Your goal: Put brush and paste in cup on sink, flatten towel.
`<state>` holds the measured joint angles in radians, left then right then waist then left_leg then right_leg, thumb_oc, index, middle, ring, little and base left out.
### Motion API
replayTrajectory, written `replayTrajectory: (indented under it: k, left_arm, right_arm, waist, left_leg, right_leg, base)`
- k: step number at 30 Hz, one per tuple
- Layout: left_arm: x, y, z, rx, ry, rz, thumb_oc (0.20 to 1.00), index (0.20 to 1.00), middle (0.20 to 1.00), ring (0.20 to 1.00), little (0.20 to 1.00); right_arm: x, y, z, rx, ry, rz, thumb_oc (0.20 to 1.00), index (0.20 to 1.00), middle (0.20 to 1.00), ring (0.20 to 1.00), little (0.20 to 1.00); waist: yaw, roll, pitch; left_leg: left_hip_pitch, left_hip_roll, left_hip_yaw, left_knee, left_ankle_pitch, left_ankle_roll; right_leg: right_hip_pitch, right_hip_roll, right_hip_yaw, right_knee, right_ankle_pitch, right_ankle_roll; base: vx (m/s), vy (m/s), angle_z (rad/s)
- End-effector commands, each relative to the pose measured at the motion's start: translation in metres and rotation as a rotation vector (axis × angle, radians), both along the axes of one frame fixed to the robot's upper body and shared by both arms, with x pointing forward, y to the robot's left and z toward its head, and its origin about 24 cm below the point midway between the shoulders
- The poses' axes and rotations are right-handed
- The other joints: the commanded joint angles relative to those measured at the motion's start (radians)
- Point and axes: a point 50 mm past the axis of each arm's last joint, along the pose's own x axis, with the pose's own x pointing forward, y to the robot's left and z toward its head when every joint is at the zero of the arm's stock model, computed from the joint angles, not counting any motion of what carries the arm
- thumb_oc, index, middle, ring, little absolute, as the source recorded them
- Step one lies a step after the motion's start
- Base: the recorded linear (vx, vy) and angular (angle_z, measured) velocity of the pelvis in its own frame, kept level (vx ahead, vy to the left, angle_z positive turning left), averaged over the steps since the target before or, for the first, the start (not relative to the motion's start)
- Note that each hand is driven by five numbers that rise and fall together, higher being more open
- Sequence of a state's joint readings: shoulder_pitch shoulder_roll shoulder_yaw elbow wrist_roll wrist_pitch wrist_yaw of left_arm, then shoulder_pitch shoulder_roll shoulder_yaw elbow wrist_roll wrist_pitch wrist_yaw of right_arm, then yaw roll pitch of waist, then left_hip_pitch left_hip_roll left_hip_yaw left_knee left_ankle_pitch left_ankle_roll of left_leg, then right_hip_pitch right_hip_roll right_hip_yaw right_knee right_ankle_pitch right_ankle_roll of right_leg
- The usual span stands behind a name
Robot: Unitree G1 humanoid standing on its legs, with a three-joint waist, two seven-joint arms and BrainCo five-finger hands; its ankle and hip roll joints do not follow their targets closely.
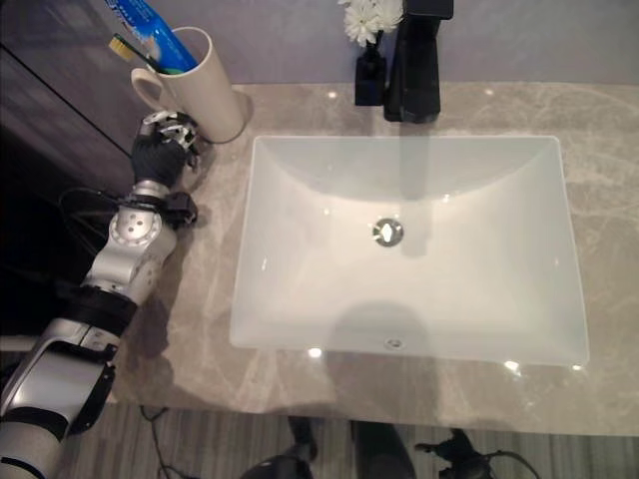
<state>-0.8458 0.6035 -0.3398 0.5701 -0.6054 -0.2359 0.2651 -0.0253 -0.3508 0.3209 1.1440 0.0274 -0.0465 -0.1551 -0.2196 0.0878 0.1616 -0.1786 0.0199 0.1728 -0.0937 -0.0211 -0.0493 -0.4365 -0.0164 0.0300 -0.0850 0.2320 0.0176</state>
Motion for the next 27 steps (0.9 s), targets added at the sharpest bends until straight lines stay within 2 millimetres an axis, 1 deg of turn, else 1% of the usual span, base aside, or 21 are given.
replayTrajectory:
  k: [1,9,17,22,27]
  left_arm:
    - [0.006,0.010,0.012,0.046,-0.003,0.075,0.200,0.200,0.200,0.200,0.200]
    - [0.009,0.022,0.015,0.033,-0.003,0.173,0.200,0.200,0.200,0.200,0.200]
    - [0.012,0.024,0.024,0.014,-0.023,0.216,0.200,0.200,0.200,0.200,0.200]
    - [0.015,0.020,0.031,0.016,-0.033,0.223,0.200,0.200,0.200,0.200,0.200]
    - [0.015,0.013,0.037,0.052,-0.057,0.194,0.200,0.200,0.200,0.200,0.200]
  right_arm:
    - [0.000,-0.005,0.003,-0.018,-0.029,-0.020,1.000,1.000,1.000,1.000,1.000]
    - [0.000,-0.005,0.002,-0.023,-0.032,-0.021,1.000,1.000,1.000,1.000,1.000]
    - [0.004,-0.002,0.003,-0.022,-0.046,-0.010,1.000,1.000,1.000,1.000,1.000]
    - [0.004,-0.001,0.003,-0.019,-0.049,-0.007,1.000,1.000,1.000,1.000,1.000]
    - [0.005,-0.001,0.003,-0.016,-0.051,-0.009,1.000,1.000,1.000,1.000,1.000]
  waist:
    - [-0.023,-0.002,0.018]
    - [-0.030,-0.004,0.018]
    - [-0.041,-0.009,0.022]
    - [-0.051,-0.014,0.025]
    - [-0.058,-0.014,0.025]
  left_leg:
    - [0.033,0.027,0.002,0.006,0.017,-0.049]
    - [0.038,0.034,0.012,0.006,0.015,-0.053]
    - [0.034,0.039,0.022,0.006,0.016,-0.058]
    - [0.029,0.043,0.031,0.006,0.019,-0.061]
    - [0.025,0.046,0.036,0.006,0.022,-0.064]
  right_leg:
    - [-0.025,-0.058,0.019,0.097,-0.081,0.100]
    - [-0.028,-0.050,0.022,0.099,-0.084,0.099]
    - [-0.040,-0.042,0.029,0.097,-0.079,0.097]
    - [-0.051,-0.036,0.035,0.099,-0.076,0.097]
    - [-0.058,-0.033,0.039,0.100,-0.074,0.095]
  base:
    - [0.00,0.000,0.00]
    - [0.00,0.000,0.00]
    - [0.00,-0.003,-0.02]
    - [0.00,-0.009,-0.05]
    - [0.00,-0.008,-0.04]
